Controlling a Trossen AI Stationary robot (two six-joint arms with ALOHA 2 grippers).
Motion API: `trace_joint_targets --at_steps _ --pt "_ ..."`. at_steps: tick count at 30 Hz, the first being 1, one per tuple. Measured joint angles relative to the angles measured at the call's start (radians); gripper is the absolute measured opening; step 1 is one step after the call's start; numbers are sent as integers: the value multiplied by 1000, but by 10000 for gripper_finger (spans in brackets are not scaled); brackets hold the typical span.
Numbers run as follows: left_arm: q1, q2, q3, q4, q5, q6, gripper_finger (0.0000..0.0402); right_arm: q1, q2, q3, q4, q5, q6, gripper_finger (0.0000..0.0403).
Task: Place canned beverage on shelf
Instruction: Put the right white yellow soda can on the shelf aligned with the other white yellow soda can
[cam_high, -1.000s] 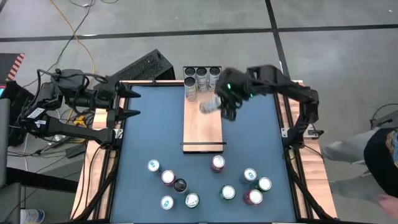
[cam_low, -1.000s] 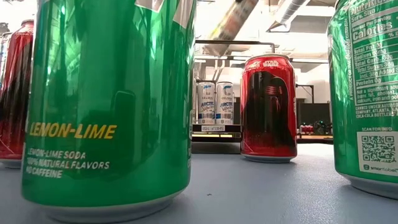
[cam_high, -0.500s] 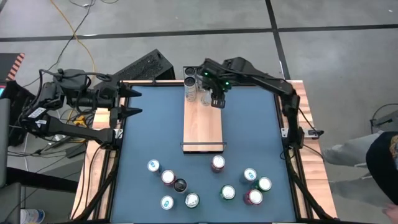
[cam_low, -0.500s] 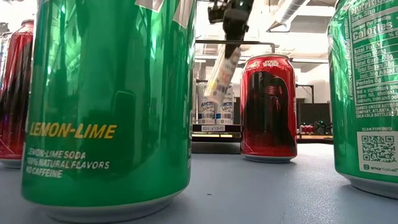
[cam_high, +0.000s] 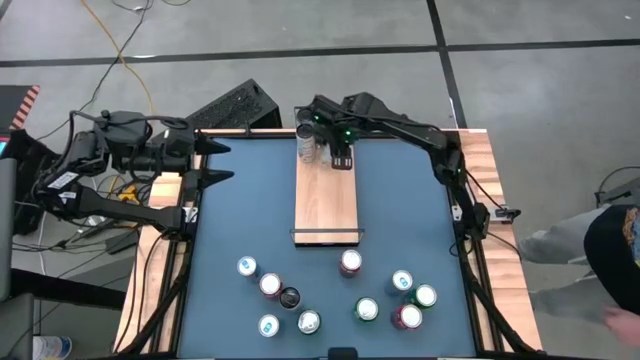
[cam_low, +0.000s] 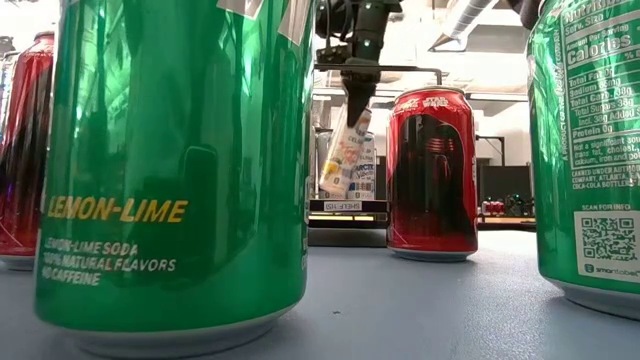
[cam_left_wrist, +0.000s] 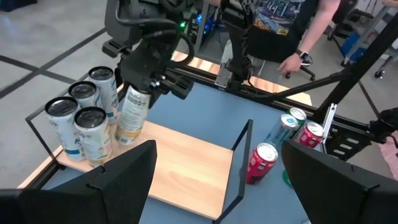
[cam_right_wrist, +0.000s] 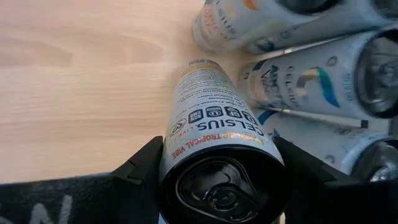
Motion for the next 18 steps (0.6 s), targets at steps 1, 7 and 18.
trace_joint_targets --at_steps 1,7,18 --pt "0 2 0 0 0 -2 332 0 3 0 -1 -1 -3 223" --pt "0 18 0 0 0 -7 332 -3 4 -1 16 33 -27 223" --pt "0 24 0 0 -5 -7 332 -17 4 0 22 41 -49 236"
